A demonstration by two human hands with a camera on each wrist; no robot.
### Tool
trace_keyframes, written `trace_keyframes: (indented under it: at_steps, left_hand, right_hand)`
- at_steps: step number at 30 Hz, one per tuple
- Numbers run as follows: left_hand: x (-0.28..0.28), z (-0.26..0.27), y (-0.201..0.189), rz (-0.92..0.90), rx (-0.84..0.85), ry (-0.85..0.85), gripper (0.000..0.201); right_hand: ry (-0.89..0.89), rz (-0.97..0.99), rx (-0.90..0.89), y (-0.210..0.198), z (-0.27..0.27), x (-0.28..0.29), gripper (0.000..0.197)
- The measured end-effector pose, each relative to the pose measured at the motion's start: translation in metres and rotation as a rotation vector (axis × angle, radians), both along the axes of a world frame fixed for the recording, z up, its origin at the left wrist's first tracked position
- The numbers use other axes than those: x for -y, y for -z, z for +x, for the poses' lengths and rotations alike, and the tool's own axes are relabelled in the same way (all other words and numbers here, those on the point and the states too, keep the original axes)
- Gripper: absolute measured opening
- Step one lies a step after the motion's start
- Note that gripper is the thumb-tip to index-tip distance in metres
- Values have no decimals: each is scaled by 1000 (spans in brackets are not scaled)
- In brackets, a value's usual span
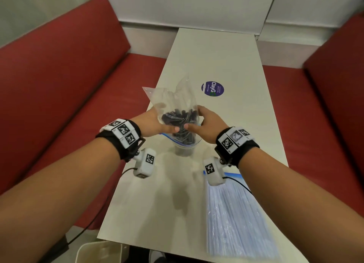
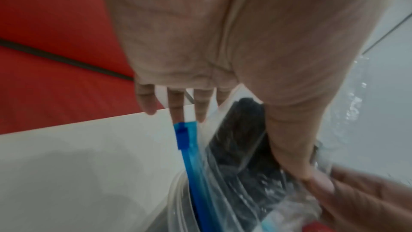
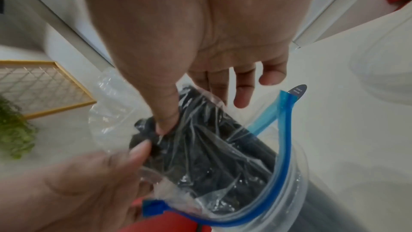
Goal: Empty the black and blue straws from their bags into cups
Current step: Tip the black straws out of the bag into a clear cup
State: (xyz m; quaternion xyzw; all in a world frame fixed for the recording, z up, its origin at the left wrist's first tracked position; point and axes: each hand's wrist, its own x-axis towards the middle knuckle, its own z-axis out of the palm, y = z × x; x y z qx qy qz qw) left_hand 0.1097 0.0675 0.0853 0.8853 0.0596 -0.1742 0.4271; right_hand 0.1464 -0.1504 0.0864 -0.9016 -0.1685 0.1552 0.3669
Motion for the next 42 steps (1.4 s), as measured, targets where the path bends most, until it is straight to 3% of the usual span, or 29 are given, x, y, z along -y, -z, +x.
trace_keyframes:
  at_steps: [3,5,9,14,21,29,33,42]
  left_hand:
    - [18,7,-8,28,173,24,63]
    - [27,14,-20,20,240,-20,60]
    - [30,26,-48,-179,320,-199,52]
    - [28,27,-57,-55,271,-177,34]
    - [25,21,-79,-12,400,-231,28]
    - [18,-31,-150,-112,822,-308,8]
    - [2,-74,-124,-205,662,-292,11]
    - [10,-156,31,-102,3,-396,10]
  right_hand:
    - [49,-19,100,-3,4,-8,33]
    - [101,2,153,-10,9,-6,23]
    - [253,123,222,-24,23,3,37]
    - [221,146,147,-25,30,8,36]
    - [252,335,178,-54,27,10,28]
    - [83,582,290,-123,-10,8,26]
    - [20,538,189,-102,-40,5,23]
    - [-137,79,-266,42,-116,19,23]
